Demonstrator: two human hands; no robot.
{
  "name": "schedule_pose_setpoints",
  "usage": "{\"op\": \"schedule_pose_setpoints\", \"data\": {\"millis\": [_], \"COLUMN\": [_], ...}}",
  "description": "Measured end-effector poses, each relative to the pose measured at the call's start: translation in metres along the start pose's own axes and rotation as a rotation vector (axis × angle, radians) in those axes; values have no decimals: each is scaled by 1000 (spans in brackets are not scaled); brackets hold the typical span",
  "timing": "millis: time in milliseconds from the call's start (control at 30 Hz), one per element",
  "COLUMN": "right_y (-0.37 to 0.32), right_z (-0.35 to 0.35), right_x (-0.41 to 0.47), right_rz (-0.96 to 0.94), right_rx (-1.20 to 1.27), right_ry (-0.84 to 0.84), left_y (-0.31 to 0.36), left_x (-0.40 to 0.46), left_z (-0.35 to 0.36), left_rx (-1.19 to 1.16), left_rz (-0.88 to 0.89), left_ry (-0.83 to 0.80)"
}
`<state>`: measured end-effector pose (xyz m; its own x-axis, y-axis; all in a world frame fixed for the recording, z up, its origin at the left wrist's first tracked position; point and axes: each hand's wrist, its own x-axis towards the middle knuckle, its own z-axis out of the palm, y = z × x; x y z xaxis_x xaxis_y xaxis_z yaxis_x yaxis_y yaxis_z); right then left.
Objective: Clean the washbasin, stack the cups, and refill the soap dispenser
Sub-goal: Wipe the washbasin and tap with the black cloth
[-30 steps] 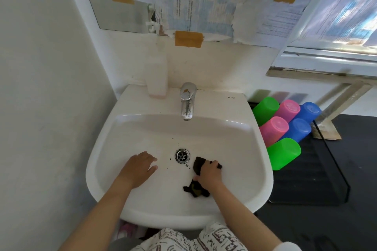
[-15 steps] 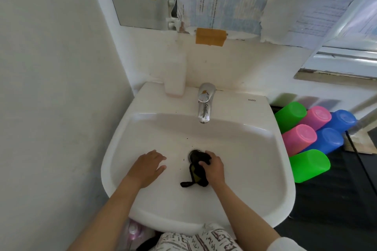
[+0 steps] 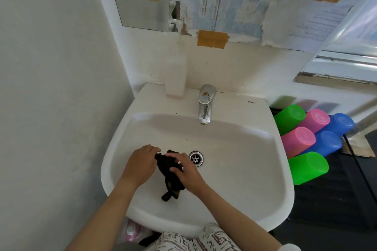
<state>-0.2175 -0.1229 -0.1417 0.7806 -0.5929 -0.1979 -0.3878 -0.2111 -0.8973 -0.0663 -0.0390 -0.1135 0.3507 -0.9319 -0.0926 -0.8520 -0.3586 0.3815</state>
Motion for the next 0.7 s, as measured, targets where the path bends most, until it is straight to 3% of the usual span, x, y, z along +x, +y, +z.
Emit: {"op": "schedule_pose_setpoints", "data": {"millis": [133, 267, 500, 600, 700], "right_y": [-12, -6, 32, 49, 50], "right_z": [29, 51, 11, -10, -18], "right_x": [0, 2, 25, 33, 36], "right_rz": [-55, -114, -17, 53, 94], "right_rx": [-54, -297, -592, -596, -555], "right_ry": [-184, -337, -202, -136, 22], "left_y": [-8, -15, -24, -24, -18], "left_x": [-4, -6, 5, 18, 29], "left_z": [-6, -2, 4, 1, 2], "left_rx": [-15, 22, 182, 345, 300], "left_rz": [-23, -34, 57, 61, 71], "left_ry": [107, 54, -88, -162, -174]}}
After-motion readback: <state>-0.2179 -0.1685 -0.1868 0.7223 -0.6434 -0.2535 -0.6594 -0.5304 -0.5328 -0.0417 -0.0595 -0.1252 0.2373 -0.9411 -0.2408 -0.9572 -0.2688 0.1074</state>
